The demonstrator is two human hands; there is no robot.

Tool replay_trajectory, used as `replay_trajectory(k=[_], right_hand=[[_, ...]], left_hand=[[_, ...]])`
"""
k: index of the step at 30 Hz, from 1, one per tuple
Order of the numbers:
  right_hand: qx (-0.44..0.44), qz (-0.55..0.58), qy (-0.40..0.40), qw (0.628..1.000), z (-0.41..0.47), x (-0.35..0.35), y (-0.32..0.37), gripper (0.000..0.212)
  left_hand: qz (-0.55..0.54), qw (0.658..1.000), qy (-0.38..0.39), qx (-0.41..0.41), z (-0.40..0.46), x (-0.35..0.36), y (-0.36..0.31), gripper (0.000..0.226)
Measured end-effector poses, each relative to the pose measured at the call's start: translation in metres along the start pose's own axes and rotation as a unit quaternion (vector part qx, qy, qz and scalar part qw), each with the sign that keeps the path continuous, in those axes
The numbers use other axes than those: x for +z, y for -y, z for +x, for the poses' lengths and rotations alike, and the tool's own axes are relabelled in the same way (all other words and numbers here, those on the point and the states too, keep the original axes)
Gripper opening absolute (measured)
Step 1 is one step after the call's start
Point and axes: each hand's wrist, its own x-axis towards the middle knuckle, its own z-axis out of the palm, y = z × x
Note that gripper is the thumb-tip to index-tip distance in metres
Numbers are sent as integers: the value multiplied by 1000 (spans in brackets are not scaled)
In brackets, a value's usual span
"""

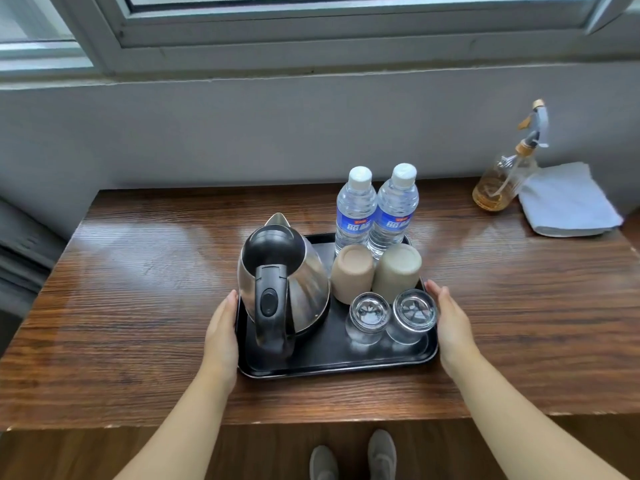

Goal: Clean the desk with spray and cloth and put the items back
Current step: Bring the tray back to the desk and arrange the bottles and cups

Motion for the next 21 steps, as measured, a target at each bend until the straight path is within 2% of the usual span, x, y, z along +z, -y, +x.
replay_trajectory(k=[3, 6, 11, 17, 21], right_hand=[[8, 12, 15, 1000, 3, -2, -4, 40], [23, 26, 43, 998, 5, -2, -1, 42], [40, 54, 75, 995, 7, -3, -1, 45], [38, 80, 125, 988, 12, 7, 1, 49], [31, 98, 145, 984, 12, 27, 2, 48]], left_hand=[[1, 1000, 1, -10, 0, -3, 7, 48], [-17, 999, 19, -37, 4, -7, 12, 79], [-37, 998, 34, -26, 6, -5, 11, 96], [-50, 998, 24, 0, 13, -8, 4, 79], [-53, 999, -13, 6, 26, -21, -2, 66]])
